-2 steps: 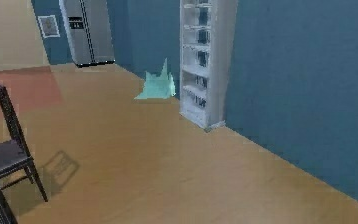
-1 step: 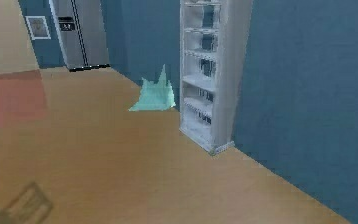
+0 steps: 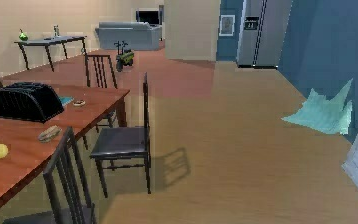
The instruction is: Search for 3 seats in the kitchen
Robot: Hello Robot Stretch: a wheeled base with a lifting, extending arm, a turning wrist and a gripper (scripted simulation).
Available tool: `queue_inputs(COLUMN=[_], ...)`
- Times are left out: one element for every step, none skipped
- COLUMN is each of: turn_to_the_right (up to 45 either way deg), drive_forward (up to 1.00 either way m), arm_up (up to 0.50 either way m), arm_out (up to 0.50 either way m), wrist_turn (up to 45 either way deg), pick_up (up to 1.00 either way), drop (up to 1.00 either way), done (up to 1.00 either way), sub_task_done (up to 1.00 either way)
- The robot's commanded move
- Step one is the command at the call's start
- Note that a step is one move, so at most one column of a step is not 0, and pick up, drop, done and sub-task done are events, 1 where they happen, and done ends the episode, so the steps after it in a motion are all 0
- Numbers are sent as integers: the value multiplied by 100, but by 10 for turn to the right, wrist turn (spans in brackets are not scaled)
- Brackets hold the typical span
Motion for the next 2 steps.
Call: queue_inputs(turn_to_the_right=[-150, 0], drive_forward=[0, 0], arm_up=[0, 0], arm_out=[0, 0], wrist_turn=[0, 0], pick_up=[0, 0], drop=[0, 0], done=[0, 100], sub_task_done=[0, 0])
